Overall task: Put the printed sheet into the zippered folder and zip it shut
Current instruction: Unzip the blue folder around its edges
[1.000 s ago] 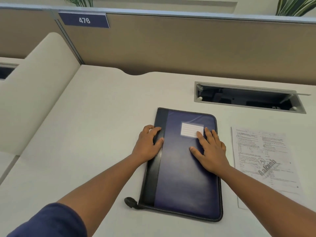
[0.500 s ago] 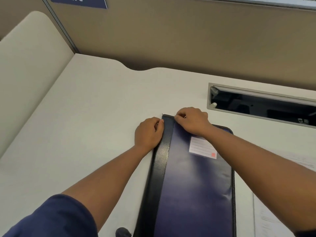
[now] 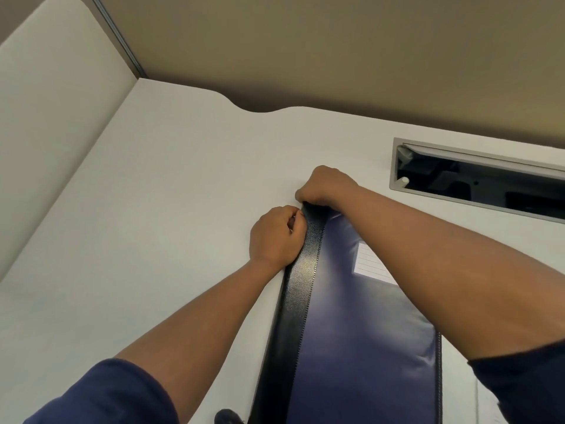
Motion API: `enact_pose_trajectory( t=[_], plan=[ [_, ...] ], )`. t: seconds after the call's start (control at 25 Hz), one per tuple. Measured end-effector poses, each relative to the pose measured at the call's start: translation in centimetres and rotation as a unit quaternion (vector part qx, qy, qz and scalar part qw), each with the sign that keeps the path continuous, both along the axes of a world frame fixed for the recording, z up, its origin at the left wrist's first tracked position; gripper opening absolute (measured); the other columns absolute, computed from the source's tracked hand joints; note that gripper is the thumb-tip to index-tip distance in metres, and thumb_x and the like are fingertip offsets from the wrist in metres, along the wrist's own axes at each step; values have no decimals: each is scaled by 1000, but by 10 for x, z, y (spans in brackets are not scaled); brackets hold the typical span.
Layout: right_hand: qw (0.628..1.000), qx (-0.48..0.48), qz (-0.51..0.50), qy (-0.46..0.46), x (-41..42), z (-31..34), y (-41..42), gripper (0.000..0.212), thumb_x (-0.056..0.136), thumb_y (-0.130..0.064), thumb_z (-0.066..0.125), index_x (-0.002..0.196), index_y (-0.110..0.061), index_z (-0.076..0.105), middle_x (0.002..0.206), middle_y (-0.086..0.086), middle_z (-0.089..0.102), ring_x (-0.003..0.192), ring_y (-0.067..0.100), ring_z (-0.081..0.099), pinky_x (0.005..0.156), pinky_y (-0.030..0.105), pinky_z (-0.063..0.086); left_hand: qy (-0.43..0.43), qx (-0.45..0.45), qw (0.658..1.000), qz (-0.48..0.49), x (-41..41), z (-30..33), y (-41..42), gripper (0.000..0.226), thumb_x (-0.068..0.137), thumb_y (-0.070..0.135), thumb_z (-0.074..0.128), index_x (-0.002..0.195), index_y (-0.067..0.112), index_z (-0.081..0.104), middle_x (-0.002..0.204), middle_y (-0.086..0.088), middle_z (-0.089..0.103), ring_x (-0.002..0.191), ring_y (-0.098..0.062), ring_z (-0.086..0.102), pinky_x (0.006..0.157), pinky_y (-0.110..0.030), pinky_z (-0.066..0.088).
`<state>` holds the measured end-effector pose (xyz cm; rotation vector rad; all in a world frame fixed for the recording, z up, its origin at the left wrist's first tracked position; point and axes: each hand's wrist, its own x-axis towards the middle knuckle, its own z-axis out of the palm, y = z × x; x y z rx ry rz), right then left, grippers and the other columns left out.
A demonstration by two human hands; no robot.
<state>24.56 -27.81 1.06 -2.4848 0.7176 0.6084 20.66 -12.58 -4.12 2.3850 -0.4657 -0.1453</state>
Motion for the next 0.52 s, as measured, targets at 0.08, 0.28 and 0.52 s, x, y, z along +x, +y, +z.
enact_pose_trajectory(
  t=[0.08,0.28,0.52],
  plan=[
    [1000,20,-19,-5,4,-2,0,10,68,-22,59,76,-15,58,76,2,63,64,19,58,52,25,37,0,-2,1000,-4,-1,0,0,30,93,41,49,78,22,67,64,9,62,62,-15,57,56,-30,45],
    [982,120,-136,-48,1,-8,-7,18,70,-4,59,64,-15,47,64,4,43,61,22,40,53,26,29,40,12,999,25,0,8,-6,41,96,52,45,72,25,62,63,10,61,65,-16,59,54,-28,41],
    [968,171,-172,-70,-4,-4,-14,25,71,-1,64,61,-15,46,62,6,41,59,20,38,52,25,28,163,75,983,-23,23,28,-16,50,105,49,32,65,20,42,81,-6,59,80,-31,54,66,-37,39]
  ],
)
